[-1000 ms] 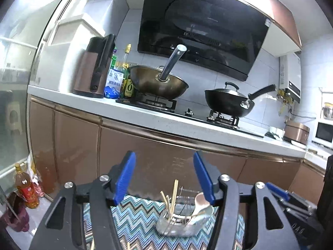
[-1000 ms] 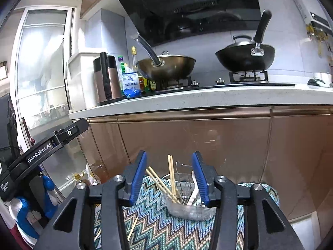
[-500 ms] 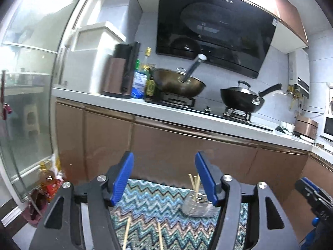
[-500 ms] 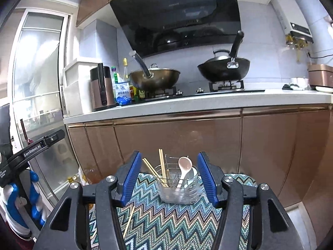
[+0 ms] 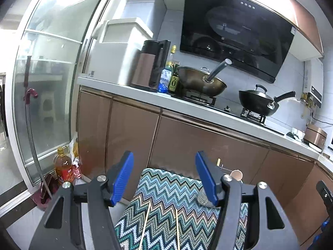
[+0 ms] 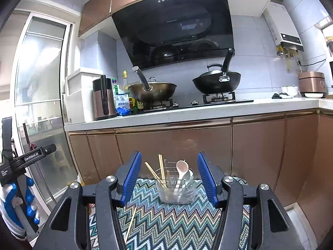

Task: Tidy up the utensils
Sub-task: 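Pull both open tools back from the holder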

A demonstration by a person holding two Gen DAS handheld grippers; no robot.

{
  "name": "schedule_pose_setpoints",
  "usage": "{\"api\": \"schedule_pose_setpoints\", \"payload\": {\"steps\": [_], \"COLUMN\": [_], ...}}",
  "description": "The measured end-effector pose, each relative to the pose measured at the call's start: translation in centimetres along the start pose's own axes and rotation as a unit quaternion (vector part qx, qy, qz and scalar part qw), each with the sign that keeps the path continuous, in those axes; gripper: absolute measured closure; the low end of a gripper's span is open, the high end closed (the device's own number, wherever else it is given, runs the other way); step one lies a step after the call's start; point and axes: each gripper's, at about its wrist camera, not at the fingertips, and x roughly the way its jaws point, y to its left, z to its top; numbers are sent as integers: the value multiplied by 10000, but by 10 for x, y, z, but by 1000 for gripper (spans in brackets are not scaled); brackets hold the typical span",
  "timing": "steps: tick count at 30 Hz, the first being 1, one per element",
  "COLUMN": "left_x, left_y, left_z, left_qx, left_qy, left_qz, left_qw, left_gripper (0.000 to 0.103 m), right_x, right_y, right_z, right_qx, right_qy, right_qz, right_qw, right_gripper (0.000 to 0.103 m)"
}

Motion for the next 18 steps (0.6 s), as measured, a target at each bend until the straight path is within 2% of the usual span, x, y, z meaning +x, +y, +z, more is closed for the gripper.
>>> {"api": "schedule_pose_setpoints", "payload": {"steps": [18], "left_x": [-37], "left_y": [17], "left_z": [-7], "left_qx": [1], "left_qy": [-114], "left_qz": [77], "left_qw": [9999], "left_gripper": [43], "right_x": [-34], "right_y": [5], "right_z": [-8], "right_qx": [34], "right_qy": [-207], "right_qz": [41], "right_qw": [9998], "right_gripper": [47]}}
